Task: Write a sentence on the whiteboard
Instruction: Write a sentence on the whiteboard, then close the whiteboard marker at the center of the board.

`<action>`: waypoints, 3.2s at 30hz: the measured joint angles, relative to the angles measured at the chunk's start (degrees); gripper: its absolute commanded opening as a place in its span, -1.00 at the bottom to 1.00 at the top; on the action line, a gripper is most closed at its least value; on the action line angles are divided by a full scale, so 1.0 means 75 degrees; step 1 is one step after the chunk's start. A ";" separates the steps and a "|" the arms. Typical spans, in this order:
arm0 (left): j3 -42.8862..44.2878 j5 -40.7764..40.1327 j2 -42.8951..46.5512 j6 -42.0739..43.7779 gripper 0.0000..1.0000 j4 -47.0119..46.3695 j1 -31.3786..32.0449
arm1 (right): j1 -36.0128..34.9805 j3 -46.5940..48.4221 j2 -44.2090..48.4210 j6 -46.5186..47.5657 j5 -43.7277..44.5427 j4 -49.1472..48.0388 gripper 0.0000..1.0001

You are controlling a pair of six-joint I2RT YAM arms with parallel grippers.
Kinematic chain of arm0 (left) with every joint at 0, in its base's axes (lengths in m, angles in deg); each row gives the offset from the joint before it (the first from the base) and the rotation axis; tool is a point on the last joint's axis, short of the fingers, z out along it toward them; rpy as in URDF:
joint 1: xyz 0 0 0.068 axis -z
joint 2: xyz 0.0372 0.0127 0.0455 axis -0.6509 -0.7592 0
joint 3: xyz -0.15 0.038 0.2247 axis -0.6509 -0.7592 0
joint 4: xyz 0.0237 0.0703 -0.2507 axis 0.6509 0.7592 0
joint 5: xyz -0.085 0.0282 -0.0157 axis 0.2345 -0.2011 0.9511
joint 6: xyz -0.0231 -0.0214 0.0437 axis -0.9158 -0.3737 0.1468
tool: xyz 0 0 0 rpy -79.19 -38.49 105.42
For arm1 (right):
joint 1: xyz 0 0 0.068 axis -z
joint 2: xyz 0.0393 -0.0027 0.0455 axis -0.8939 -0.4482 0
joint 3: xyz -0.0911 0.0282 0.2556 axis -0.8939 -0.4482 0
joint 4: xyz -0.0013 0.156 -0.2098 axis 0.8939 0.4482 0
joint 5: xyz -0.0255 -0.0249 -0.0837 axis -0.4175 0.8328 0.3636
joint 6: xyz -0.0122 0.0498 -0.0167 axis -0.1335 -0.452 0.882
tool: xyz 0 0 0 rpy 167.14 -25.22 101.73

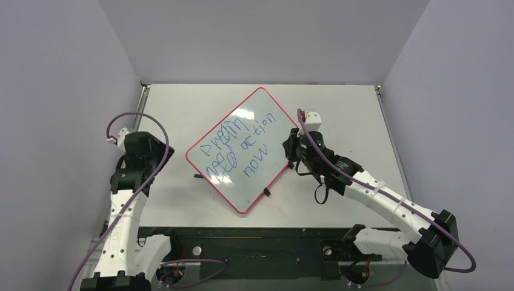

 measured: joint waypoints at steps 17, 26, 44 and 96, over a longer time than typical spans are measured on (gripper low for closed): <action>-0.1749 0.1049 -0.0481 -0.3975 -0.33 0.1192 -0.0227 | 0.0044 -0.0303 0.0443 -0.0082 0.0192 0.0006 -1.00; -0.1853 0.0592 -0.0175 -0.4619 -0.35 0.1218 0.1411 | 0.0154 -0.0303 0.0227 -0.0085 0.0189 0.0000 -1.00; -0.1078 -0.0070 -0.1664 -0.4459 -0.36 0.0778 0.2119 | 0.0358 -0.0303 -0.0044 -0.0090 0.0163 0.0000 -1.00; -0.1020 -0.0498 -0.4342 -0.4584 -0.32 -0.0522 0.1789 | 0.0871 -0.0396 -0.0157 -0.0087 -0.0262 -0.0122 -1.00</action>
